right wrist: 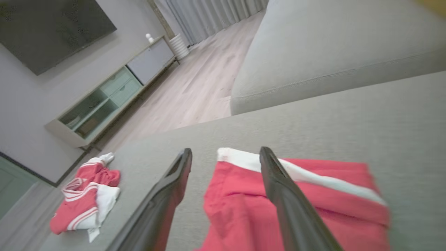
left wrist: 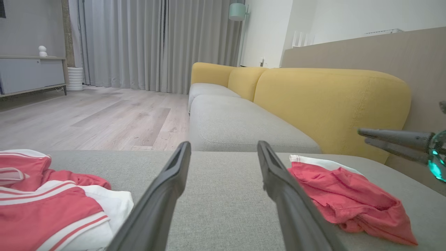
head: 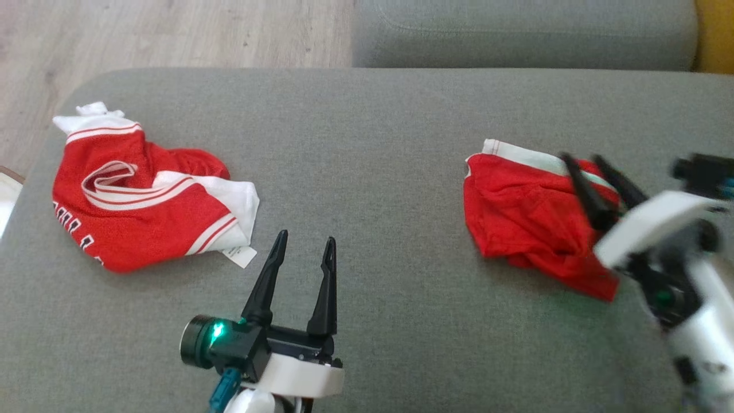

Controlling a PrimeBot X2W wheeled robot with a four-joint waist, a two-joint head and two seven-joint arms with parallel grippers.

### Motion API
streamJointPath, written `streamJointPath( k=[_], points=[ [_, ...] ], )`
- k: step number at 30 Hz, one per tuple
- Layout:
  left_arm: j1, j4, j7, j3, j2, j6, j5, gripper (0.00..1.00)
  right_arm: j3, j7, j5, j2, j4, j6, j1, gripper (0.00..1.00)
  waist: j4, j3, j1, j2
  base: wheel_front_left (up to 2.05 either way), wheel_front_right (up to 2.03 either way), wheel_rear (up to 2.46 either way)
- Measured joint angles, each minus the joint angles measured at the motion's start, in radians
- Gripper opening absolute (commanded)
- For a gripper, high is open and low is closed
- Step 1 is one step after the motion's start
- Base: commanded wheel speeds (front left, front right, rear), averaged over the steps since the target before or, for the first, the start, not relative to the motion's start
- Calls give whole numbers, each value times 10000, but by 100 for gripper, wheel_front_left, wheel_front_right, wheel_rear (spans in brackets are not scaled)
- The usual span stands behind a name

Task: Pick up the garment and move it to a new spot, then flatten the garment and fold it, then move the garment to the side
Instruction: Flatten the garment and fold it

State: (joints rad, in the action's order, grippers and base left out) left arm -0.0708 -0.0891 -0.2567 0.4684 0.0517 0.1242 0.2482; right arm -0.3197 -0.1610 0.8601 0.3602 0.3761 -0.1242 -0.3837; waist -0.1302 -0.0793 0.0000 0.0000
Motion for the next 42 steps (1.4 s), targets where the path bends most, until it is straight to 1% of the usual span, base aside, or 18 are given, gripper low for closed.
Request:
streamJointPath(
  k=[1, 3, 6, 11, 12, 13, 17, 22, 24, 27, 30, 31, 33, 37, 40, 42],
  points=[
    [0, 0, 0, 0, 0, 0, 0, 100, 0, 0, 0, 0, 0, 0, 0, 100, 0, 0, 0, 0, 0, 0, 0],
    [60, 4, 0, -29, 0, -2, 0, 100, 447, 27, -90, 456, -245, 0, 500, 100, -40, 93, 0, 0, 0, 0, 0],
    [312, -6, 0, -67, 0, -8, -2, 100, 1135, 23, -92, 805, -476, 0, 1290, 100, -61, 241, 0, 0, 0, 0, 0],
    [601, -44, 0, -81, 4, -12, -17, 100, 1973, -117, -100, 805, -886, 0, 2365, 100, -61, 502, -1, 0, 0, 0, 0],
    [622, -46, 0, -86, 4, -12, -17, 100, 2050, -146, -150, 790, -984, 0, 2488, 52, -50, 548, -1, 0, 0, 0, 0],
    [634, -44, 0, -90, 4, -12, -17, 100, 2107, -196, -184, 744, -1112, 0, 2589, 0, -36, 582, -1, 0, 0, 0, 0],
    [675, -42, 0, -73, 6, -25, -31, 100, 2100, -740, -109, 426, -1283, 0, 2685, 0, -62, 582, -1, 0, 0, 0, 0],
    [638, -31, 0, 54, 6, -105, -29, 100, 1827, -1678, 408, 117, -596, 0, 2056, 0, -277, 316, 1, 0, 0, 0, 0],
    [559, -36, 0, 123, 6, -107, -27, 100, 1618, -2057, 583, 125, -163, 0, 1513, 0, -397, 173, 1, 0, 0, 0, 0],
    [408, -46, 0, 186, 6, -107, -2, 100, 1129, -2347, 535, 240, 416, 0, 788, 0, -593, -31, 2, 0, 0, 0, 0],
    [273, -59, 0, 211, 6, -98, 100, 100, 587, -2523, 640, 270, 752, 0, 544, 0, -783, -146, 2, 0, 0, 0, 0],
    [244, -59, 0, 209, 6, -77, 176, 100, 159, -2625, 957, 259, 709, 0, 607, 0, -854, -158, 3, 0, 0, 0, 0],
    [244, -58, 0, 203, 6, -4, 205, 100, -349, -2725, 1285, 263, 351, 0, 760, 0, -847, -119, 1, 0, 0, 0, 0],
    [245, -56, 0, 194, 6, 8, 251, 100, -1152, -3101, 2096, 424, -784, 0, 1370, 0, -737, -29, 1, 0, 0, 0, 0],
    [248, -35, 0, 194, 6, 84, 251, 100, -1413, -3214, 2412, 825, -1540, 0, 1926, 0, -637, 12, 0, 0, 0, 0, 0],
    [248, -2, 0, 199, 6, 84, 251, 100, -1244, -2953, 2412, 1195, -1860, 0, 2076, 0, -616, -23, 0, 0, 0, 0, 0]
  ],
)
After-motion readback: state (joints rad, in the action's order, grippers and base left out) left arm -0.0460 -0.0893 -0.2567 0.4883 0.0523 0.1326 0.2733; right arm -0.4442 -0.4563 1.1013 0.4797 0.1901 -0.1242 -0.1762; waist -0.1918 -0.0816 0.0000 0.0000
